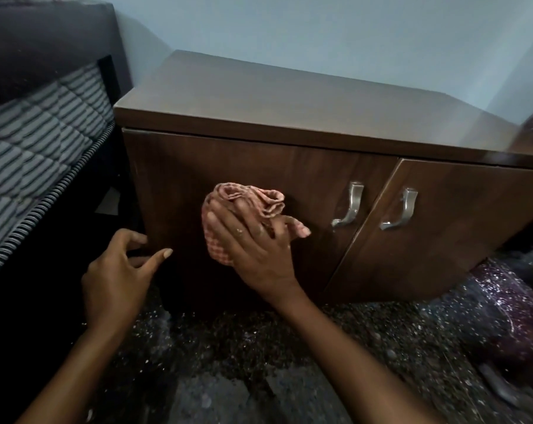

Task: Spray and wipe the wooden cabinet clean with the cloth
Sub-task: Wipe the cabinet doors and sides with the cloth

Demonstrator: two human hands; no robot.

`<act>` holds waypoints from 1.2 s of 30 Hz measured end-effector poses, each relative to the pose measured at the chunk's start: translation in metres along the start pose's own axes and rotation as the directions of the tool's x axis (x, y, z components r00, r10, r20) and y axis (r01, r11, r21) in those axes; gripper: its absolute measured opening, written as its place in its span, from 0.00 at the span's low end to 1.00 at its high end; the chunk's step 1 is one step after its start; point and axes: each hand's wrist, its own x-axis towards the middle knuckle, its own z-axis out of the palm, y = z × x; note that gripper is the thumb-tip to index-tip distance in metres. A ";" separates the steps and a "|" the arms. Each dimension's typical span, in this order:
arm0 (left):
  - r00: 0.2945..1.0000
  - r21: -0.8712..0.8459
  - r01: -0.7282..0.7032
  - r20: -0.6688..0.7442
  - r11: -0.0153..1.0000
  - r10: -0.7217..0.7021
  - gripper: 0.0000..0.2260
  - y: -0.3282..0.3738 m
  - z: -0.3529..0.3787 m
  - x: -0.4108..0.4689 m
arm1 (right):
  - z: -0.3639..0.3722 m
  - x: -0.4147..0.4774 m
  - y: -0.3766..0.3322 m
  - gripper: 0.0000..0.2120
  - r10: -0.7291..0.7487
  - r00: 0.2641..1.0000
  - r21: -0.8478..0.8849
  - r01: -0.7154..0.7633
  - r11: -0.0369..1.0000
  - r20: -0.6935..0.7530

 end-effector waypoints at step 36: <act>1.000 -0.031 0.008 -0.011 0.999 -0.008 0.13 0.006 0.000 -0.006 | -0.042 -0.022 0.032 0.17 0.811 0.562 0.288 -0.759 0.583 -0.160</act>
